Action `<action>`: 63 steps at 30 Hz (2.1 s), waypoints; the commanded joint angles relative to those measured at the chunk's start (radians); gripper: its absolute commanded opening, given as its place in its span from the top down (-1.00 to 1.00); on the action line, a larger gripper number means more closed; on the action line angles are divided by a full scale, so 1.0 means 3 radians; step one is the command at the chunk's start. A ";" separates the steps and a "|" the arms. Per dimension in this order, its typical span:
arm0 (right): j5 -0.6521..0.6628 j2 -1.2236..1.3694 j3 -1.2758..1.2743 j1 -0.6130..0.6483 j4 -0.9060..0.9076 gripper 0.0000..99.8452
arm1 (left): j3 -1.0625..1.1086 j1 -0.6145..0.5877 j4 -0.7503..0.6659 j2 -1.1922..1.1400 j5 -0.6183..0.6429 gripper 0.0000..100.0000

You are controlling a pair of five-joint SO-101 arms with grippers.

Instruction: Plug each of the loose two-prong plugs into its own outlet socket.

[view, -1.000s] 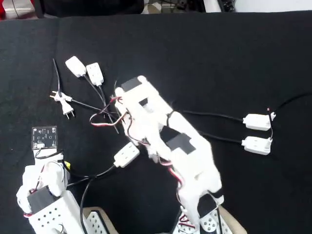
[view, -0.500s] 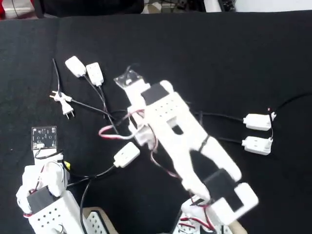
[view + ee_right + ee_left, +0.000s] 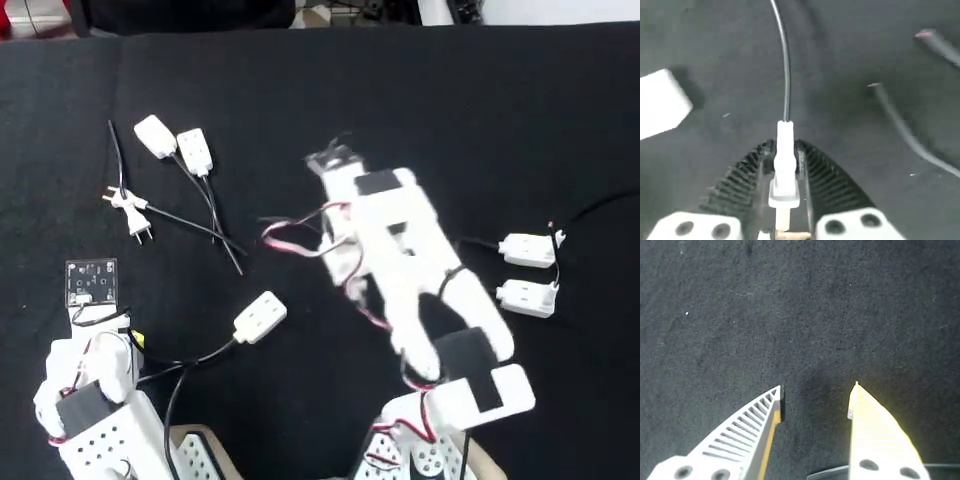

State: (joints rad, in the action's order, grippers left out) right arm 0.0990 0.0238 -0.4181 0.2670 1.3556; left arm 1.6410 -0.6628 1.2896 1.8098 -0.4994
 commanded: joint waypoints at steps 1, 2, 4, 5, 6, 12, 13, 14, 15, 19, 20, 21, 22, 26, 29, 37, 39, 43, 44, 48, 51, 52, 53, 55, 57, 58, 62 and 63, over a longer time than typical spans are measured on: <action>0.0036 -0.0008 0.0156 -0.0118 -0.0107 0.98 | -0.0023 -0.0023 0.0020 0.0026 -0.0031 0.56; 0.0036 -0.0008 0.0120 -0.0107 -0.0128 0.98 | -0.0023 -0.0023 0.0020 0.0026 -0.0031 0.56; 0.0031 -0.0008 0.0008 -0.0051 -0.0245 0.98 | -0.0023 -0.0023 0.0020 0.0026 -0.0031 0.56; 0.0031 -0.0008 -0.0069 0.0000 -0.0317 0.98 | -0.0023 -0.0023 0.0020 0.0026 -0.0031 0.56; 0.0031 -0.0008 -0.0151 0.0072 -0.0373 0.98 | -0.0023 -0.0023 0.0020 0.0026 -0.0031 0.56; 0.0082 0.0049 -0.0499 0.0619 -0.0588 0.98 | -0.0023 -0.0033 0.0020 0.0026 -0.0031 0.56; 0.0092 0.0115 -0.0504 0.0670 -0.0588 0.98 | -0.0023 -0.0033 0.0020 0.0026 -0.0031 0.56; 0.0092 0.0212 -0.0483 0.0706 -0.0588 0.98 | -0.0023 -0.0033 0.0020 0.0026 -0.0031 0.56; 0.0092 0.0340 -0.0442 0.0706 -0.0588 0.98 | -0.0023 -0.0033 0.0020 0.0026 -0.0031 0.56; 0.0087 0.0979 -0.0023 0.0660 -0.0409 0.97 | -0.0023 -0.0038 0.0020 0.0026 -0.0031 0.56; 0.0087 0.1128 0.0120 0.0655 -0.0317 0.97 | -0.0023 -0.0038 0.0020 0.0026 -0.0031 0.56; 0.0087 0.1256 0.0263 0.0655 -0.0199 0.94 | -0.0023 -0.0038 0.0020 0.0026 -0.0031 0.56; 0.0087 0.1363 0.0407 0.0665 -0.0077 0.88 | -0.0023 -0.0038 0.0020 0.0026 -0.0031 0.56; 0.0087 0.1619 0.0867 0.0665 0.0378 0.54 | -0.0023 -0.0038 0.0020 0.0026 -0.0031 0.56; 0.0082 0.1752 0.1143 0.0665 0.0742 0.54 | -0.0023 -0.0038 0.0020 0.0026 -0.0031 0.56; -0.0046 0.2115 0.1726 0.0665 0.1350 0.86 | -0.0023 -0.0043 0.0020 0.0026 -0.0031 0.56; -0.0041 0.2197 0.1747 0.0665 0.1355 0.90 | -0.0023 -0.0043 0.0020 0.0026 -0.0031 0.56; -0.0036 0.2243 0.1741 0.0665 0.1360 0.91 | -0.0023 -0.0043 0.0020 0.0026 -0.0031 0.56; -0.0036 0.2248 0.1747 0.0665 0.1360 0.91 | -0.0023 -0.0043 0.0020 0.0026 -0.0031 0.56; -0.0036 0.2253 0.1757 0.0665 0.1360 0.91 | -0.0023 -0.0043 0.0020 0.0026 -0.0031 0.56; -0.0036 0.2258 0.1757 0.0665 0.1360 0.93 | -0.0023 -0.0043 0.0020 0.0026 -0.0031 0.56; -0.0031 0.2253 0.1757 0.0665 0.1355 0.98 | -0.0023 -0.0043 0.0020 0.0026 -0.0031 0.56; -0.0031 0.2243 0.1757 0.0665 0.1350 0.98 | -0.0023 -0.0043 0.0020 0.0026 -0.0031 0.56; -0.0031 0.2212 0.1767 0.0670 0.1350 0.98 | -0.0023 -0.0043 0.0020 0.0026 -0.0031 0.56; -0.0031 0.2130 0.1813 0.0670 0.1345 0.98 | -0.0023 -0.0043 0.0020 0.0026 -0.0031 0.56; -0.0036 0.2064 0.1834 0.0670 0.1345 0.98 | -0.0023 -0.0043 0.0020 0.0026 -0.0031 0.56; -0.0046 0.1690 0.1818 0.0690 0.1345 0.98 | -0.0023 -0.0043 0.0020 0.0026 -0.0031 0.56; -0.0046 0.1583 0.1788 0.0706 0.1340 0.98 | -0.0023 -0.0043 0.0020 0.0026 -0.0031 0.56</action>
State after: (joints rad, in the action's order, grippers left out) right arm 0.0974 0.6176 0.0928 0.4588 1.7285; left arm 1.6410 -0.6628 1.2896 1.8098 -0.4994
